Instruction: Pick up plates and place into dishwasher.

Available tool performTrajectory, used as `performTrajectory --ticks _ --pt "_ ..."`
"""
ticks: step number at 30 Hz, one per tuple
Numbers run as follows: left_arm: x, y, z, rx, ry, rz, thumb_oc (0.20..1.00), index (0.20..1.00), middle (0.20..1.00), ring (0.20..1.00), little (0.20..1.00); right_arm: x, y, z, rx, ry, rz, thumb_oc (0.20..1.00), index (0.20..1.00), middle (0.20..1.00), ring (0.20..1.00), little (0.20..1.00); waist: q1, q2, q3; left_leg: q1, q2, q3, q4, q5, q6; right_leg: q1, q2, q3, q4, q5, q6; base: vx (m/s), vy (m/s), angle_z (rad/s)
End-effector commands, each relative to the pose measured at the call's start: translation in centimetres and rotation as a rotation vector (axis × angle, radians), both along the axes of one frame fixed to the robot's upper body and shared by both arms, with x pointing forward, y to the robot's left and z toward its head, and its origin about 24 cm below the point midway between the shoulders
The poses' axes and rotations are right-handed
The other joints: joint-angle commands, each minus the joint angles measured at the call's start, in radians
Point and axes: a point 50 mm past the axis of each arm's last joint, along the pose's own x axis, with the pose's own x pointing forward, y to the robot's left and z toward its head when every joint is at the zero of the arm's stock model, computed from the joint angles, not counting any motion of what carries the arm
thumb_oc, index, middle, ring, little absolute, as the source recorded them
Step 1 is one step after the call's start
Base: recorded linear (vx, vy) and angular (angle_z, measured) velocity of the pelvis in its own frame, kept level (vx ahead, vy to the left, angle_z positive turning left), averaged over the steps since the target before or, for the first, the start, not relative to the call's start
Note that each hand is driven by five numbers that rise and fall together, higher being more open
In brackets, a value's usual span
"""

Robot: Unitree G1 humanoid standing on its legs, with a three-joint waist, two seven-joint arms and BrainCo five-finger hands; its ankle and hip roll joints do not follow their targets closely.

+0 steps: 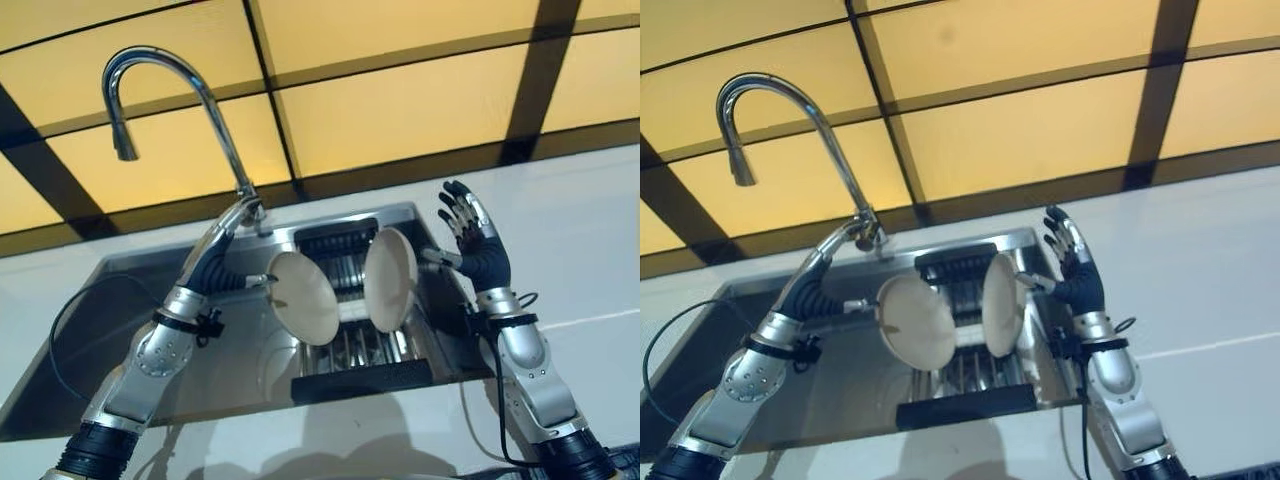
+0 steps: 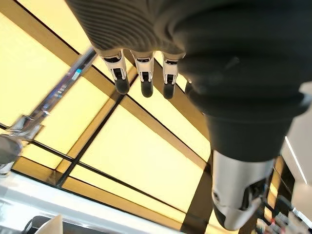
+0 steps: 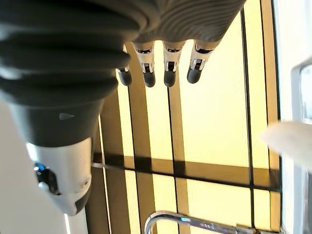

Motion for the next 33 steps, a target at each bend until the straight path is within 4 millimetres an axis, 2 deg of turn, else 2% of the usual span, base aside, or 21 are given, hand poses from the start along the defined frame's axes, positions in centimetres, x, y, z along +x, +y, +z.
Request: performTrajectory --ticks 1,6,7,9,14,22,28,33 --pt "1.1 0.9 2.8 0.134 -0.152 0.005 1.000 1.000 1.000 1.000 1.000 -0.6 0.1 1.7 0.030 -0.083 0.021 1.000 1.000 1.000 1.000 1.000 -0.020 -0.099 -0.027 -0.033 -0.045 0.013 0.030 -0.097 0.018 0.048 -0.077 0.021 -0.126 0.027 0.118 0.05 0.025 -0.16" --pt "0.9 0.9 2.7 0.335 -0.215 -0.008 1.000 1.000 1.000 1.000 1.000 -0.6 -0.4 1.7 0.017 -0.062 0.022 1.000 1.000 1.000 1.000 1.000 -0.031 -0.095 -0.023 -0.031 -0.048 0.025 0.029 -0.098 0.019 0.042 -0.078 0.028 -0.126 0.032 0.122 0.05 0.031 -0.11" --pt "0.7 0.9 2.5 0.479 -0.267 -0.016 1.000 1.000 1.000 1.000 1.000 -0.6 -0.7 1.7 0.009 -0.056 0.026 1.000 1.000 1.000 1.000 1.000 -0.038 -0.091 -0.020 -0.030 -0.049 0.030 0.028 -0.098 0.019 0.039 -0.079 0.031 -0.125 0.034 0.124 0.07 0.052 -0.02" --pt "0.7 1.3 2.4 0.626 -0.294 -0.022 1.000 1.000 1.000 1.000 1.000 -0.6 -1.0 1.8 0.001 -0.049 0.030 1.000 1.000 1.000 1.000 1.000 -0.046 -0.086 -0.017 -0.027 -0.051 0.034 0.025 -0.098 0.020 0.039 -0.080 0.035 -0.128 0.037 0.127 0.05 0.048 -0.01" --pt "0.8 2.3 3.2 0.663 -0.290 -0.006 1.000 1.000 1.000 1.000 1.000 -0.6 -1.5 1.7 -0.012 -0.038 0.029 1.000 1.000 1.000 1.000 1.000 -0.050 -0.080 -0.009 -0.028 -0.053 0.041 0.025 -0.097 0.021 0.040 -0.083 0.033 -0.132 0.040 0.130 0.03 0.033 -0.03" --pt "0.9 2.9 3.1 0.661 -0.306 0.037 1.000 1.000 1.000 1.000 1.000 -0.6 -1.6 1.5 -0.001 -0.035 0.023 1.000 1.000 1.000 1.000 1.000 -0.036 -0.085 -0.021 -0.031 -0.054 0.035 0.017 -0.092 0.022 0.042 -0.085 0.020 -0.135 0.038 0.134 0.01 0.001 -0.04" --pt "1.0 4.2 4.0 0.623 -0.327 0.114 1.000 1.000 1.000 1.000 1.000 -0.5 -1.7 1.6 0.007 -0.042 0.026 1.000 1.000 1.000 1.000 1.000 -0.024 -0.088 -0.035 -0.038 -0.053 0.027 0.019 -0.090 0.021 0.039 -0.086 0.011 -0.132 0.036 0.136 0.00 -0.001 0.01" --pt "0.9 5.0 4.7 0.657 -0.346 0.154 1.000 1.000 1.000 1.000 1.000 -0.5 -2.0 1.9 0.014 -0.043 0.025 1.000 1.000 1.000 1.000 1.000 -0.019 -0.089 -0.045 -0.046 -0.051 0.025 0.022 -0.088 0.018 0.034 -0.087 0.006 -0.129 0.036 0.137 -0.01 -0.005 0.04"
